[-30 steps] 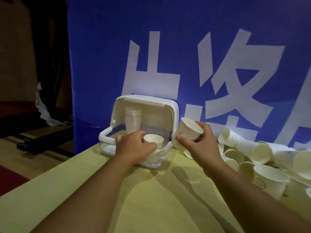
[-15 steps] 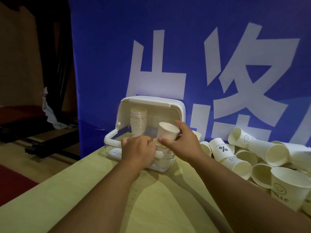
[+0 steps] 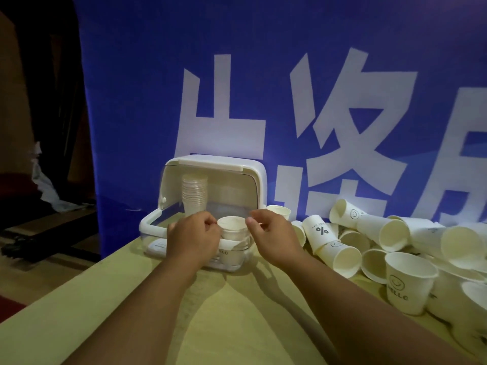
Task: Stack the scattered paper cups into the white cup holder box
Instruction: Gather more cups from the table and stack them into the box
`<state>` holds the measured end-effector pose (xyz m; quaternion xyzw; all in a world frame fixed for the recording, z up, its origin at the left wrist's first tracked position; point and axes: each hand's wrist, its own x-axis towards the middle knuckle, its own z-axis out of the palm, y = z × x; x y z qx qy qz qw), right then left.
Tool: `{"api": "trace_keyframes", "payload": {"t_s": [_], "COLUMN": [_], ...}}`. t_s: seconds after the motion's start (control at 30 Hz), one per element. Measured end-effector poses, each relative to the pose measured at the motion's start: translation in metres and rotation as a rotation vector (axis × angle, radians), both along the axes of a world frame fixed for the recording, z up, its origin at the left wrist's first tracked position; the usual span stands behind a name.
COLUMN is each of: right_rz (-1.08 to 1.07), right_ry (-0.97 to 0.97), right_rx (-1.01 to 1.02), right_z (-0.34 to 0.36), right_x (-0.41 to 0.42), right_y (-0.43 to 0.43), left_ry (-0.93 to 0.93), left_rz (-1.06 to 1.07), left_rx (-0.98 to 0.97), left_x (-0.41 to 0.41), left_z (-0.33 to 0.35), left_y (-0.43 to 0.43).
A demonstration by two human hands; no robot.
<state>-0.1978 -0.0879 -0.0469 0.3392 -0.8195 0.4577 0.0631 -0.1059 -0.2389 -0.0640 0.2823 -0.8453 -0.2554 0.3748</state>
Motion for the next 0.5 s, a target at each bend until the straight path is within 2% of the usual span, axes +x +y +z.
{"api": "trace_keyframes", "payload": {"t_s": [0.07,0.13,0.2,0.37,0.5], "right_rz": [-0.058,-0.169,-0.317,-0.499,-0.512], "right_ry": [-0.006,0.016,-0.003,-0.259,-0.331], "right_rx": [0.021,0.074,0.091,0.089,0.015], "right_z": [0.001,-0.005,-0.014,-0.024,-0.024], "right_x": [-0.002,-0.006,-0.008,-0.010,-0.006], "right_y": [0.023,0.048,0.073,0.116,0.118], "left_ry": [0.104,0.220,0.257,0.090,-0.126], "left_rz": [0.003,-0.007,-0.086,-0.329,-0.464], "left_rx": [-0.002,-0.117,-0.212,-0.263,-0.266], "left_x": [0.001,0.004,0.006,-0.006,-0.017], "left_z": [0.006,0.012,0.015,0.004,-0.015], "left_y": [0.005,0.017,0.039,0.076,0.097]}}
